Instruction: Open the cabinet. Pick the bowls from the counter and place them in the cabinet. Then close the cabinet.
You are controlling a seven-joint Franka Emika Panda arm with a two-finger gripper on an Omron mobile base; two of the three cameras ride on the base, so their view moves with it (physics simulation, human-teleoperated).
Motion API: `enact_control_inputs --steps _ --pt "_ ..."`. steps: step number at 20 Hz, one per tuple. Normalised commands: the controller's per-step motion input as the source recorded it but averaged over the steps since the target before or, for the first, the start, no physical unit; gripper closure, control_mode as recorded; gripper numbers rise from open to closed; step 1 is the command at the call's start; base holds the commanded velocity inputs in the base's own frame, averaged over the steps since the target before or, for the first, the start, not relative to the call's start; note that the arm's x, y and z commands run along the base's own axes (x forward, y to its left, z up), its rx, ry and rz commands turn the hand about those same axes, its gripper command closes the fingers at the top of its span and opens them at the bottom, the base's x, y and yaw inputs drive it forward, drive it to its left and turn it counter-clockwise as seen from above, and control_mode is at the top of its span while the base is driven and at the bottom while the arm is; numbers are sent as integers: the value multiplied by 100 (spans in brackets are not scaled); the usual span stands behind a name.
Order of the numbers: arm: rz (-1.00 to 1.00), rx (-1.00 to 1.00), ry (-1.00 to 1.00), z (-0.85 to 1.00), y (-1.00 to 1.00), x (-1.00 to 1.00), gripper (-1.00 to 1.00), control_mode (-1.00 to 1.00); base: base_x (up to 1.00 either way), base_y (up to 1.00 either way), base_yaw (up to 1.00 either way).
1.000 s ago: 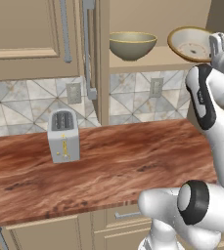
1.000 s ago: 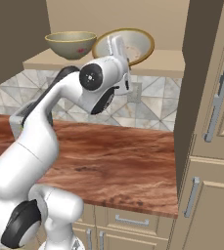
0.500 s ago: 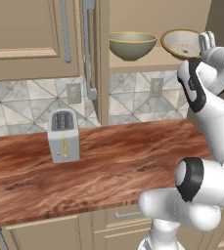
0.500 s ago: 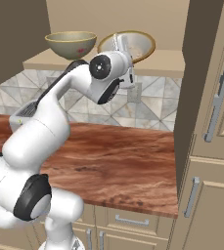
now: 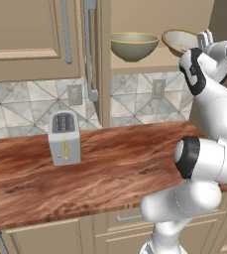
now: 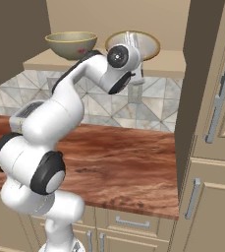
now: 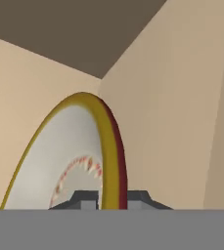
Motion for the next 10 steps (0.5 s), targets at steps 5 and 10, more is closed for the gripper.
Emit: enact_control_inputs --steps 5,10 --pt "6 1 6 -12 -14 58 100 -100 0 0 0" --pt "2 0 -4 -3 -1 20 -100 -100 0 0 0"
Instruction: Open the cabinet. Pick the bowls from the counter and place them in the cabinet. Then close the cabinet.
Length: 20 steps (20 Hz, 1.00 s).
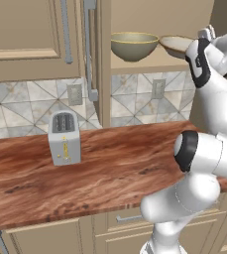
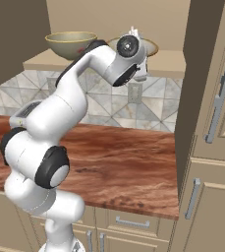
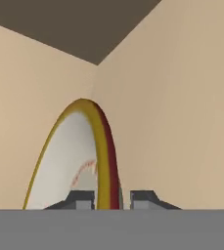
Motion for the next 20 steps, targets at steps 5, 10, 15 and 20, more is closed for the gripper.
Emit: enact_control_inputs --steps 5,10,15,20 --pt "2 0 -23 9 0 -1 -100 -100 0 0 0" --pt "0 9 -23 6 -14 -20 -100 -100 0 0 0" --pt "-3 10 -2 27 -34 -61 -100 -100 0 0 0" --pt "-3 5 6 44 -6 -75 -100 -100 0 0 0"
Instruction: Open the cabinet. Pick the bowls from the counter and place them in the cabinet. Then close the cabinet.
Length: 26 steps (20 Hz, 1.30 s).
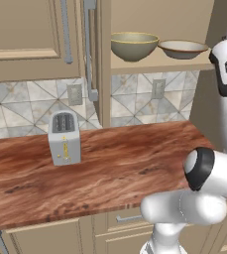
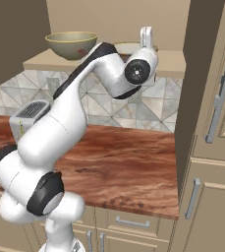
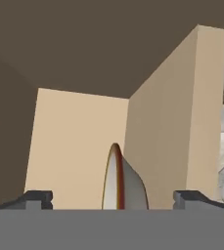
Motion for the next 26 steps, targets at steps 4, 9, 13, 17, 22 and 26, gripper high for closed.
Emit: enact_control_inputs --steps 4,9,13,17,22,26 --pt "-2 1 15 20 0 -91 -100 -100 0 0 0" --pt "-2 0 15 1 0 -98 -100 -100 0 0 0" --pt "-1 0 3 0 2 -100 -100 -100 0 0 0" --pt "0 0 -1 -1 11 -100 -100 -100 0 0 0" --pt "0 0 -25 -14 29 -96 -100 -100 0 0 0" --pt "0 0 -50 -33 37 -78 -100 -100 0 0 0"
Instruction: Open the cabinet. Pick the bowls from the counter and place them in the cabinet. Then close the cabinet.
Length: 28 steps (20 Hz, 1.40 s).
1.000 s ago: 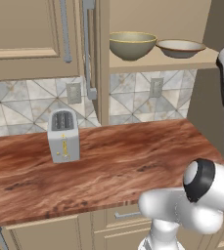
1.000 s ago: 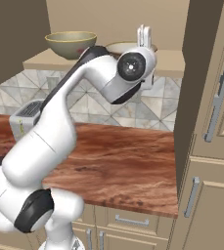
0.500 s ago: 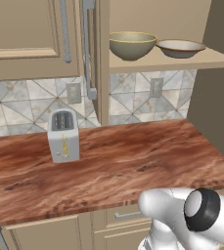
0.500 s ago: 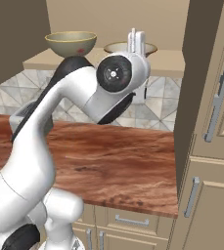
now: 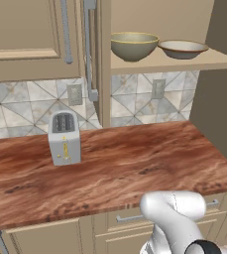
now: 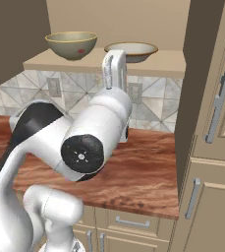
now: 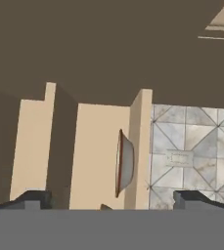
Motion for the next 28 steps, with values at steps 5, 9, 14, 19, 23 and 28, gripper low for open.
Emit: enact_control_inputs --steps 5,9,14,19,23,28 --pt "-4 0 -23 -30 30 -70 -100 -100 0 0 0" --pt "-8 0 -10 -14 22 -43 -100 -100 0 0 0" --pt "-4 2 8 5 1 -31 -100 -100 0 0 0" --pt "0 0 2 -10 -4 -33 -100 -100 0 0 0" --pt "0 0 0 -24 -17 -36 -100 -100 0 0 0" --pt "0 0 -1 -17 0 -55 -100 -100 0 0 0"
